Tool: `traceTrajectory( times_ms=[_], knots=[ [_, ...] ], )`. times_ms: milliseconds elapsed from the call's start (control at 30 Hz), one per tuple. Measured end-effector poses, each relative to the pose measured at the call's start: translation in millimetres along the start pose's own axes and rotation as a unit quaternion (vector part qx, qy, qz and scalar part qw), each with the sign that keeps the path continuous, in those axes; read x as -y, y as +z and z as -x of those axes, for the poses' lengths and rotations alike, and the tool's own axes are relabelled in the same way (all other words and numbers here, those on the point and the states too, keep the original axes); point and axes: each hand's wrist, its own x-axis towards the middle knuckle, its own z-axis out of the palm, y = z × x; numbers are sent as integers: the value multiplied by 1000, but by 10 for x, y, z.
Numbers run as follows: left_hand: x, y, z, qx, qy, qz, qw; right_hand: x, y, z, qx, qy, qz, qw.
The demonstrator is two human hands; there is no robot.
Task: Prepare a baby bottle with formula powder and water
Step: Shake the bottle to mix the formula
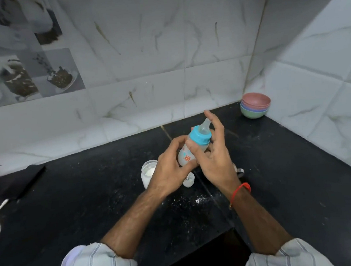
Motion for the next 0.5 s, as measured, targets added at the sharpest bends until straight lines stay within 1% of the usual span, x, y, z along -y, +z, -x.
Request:
traceTrajectory(
  times_ms=[67,167,333,500],
  knots=[
    [51,-15,87,7,-5,1,1000,-53,4,67,20,16,-14,1000],
    [138,-35,215,25,-21,10,999,-146,-8,150,53,63,-42,996],
    [281,-56,350,52,-33,18,998,-202,8,189,114,107,0,988],
    [390,-96,445,9,-35,-8,999,-202,181,304,97,121,12,988]
  ],
)
